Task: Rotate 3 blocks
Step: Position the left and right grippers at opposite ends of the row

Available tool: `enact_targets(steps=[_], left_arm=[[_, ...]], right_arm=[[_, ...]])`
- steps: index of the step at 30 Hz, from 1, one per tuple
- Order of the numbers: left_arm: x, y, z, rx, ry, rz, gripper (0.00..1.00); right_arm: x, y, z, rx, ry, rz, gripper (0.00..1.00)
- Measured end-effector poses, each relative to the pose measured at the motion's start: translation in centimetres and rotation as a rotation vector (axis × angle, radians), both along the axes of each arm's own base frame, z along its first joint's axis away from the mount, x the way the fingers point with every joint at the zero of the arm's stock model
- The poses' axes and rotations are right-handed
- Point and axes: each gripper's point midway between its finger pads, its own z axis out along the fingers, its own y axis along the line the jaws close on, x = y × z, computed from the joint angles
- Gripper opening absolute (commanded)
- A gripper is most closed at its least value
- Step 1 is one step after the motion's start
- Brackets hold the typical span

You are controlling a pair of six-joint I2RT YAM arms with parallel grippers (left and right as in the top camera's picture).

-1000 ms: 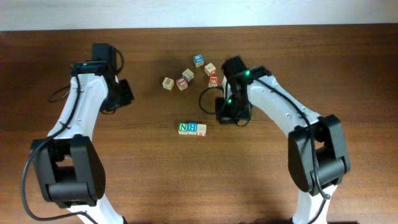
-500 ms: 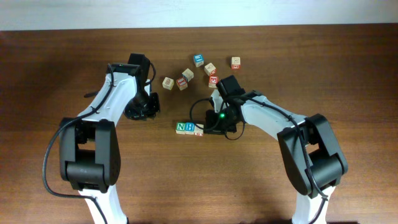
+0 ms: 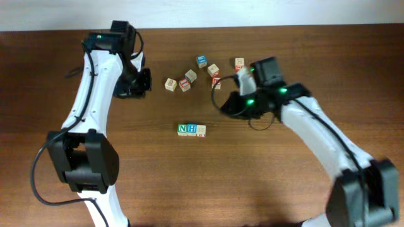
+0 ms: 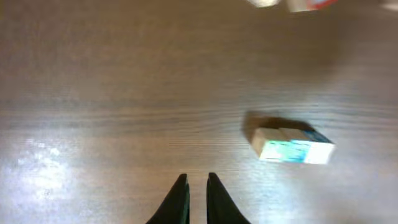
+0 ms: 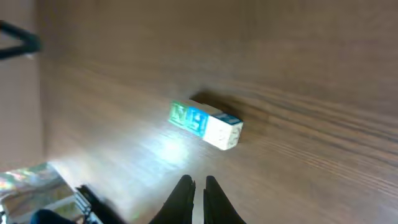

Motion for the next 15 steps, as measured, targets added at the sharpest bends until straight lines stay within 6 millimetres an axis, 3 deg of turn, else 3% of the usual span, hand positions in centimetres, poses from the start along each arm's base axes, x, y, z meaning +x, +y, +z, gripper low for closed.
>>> enact_targets(steps=[2, 3, 5, 7, 8, 9, 12, 14, 15], left_arm=[[-0.6, -1.0, 0.7, -0.057, 0.012, -0.04, 0.0], [-0.9, -1.3, 1.3, -0.077, 0.008, -0.051, 0.0], [-1.4, -1.6, 4.6, -0.097, -0.079, -0.066, 0.0], [-2.9, -1.4, 10.0, -0.103, -0.227, -0.073, 0.0], [-3.7, -1.3, 11.8, -0.106, -0.283, -0.075, 0.0], [-3.7, -1.3, 12.1, -0.109, -0.314, -0.074, 0.0], [-3.0, -1.0, 5.4, -0.091, -0.224, -0.015, 0.0], [-3.4, -0.9, -2.8, -0.091, -0.157, 0.045, 0.02], [-3.6, -1.2, -4.4, -0.11, -0.151, 0.044, 0.04]], right_arm=[[-0.8, -1.8, 3.0, 0.012, -0.05, -0.018, 0.15], [-1.5, -3.4, 6.0, 0.022, -0.123, -0.04, 0.14], [-3.0, -5.6, 9.2, 0.025, -0.19, -0.076, 0.08], [-4.1, -7.4, 8.9, -0.004, -0.148, -0.102, 0.04], [-3.9, -7.8, 8.4, -0.028, -0.144, -0.111, 0.05], [-3.6, -8.0, 7.4, -0.053, -0.138, -0.111, 0.05], [-2.2, -6.6, 2.4, -0.095, -0.092, -0.069, 0.04], [-1.6, -3.8, -2.4, -0.109, -0.019, 0.009, 0.04], [-1.4, -3.0, -3.5, -0.099, -0.009, 0.032, 0.05]])
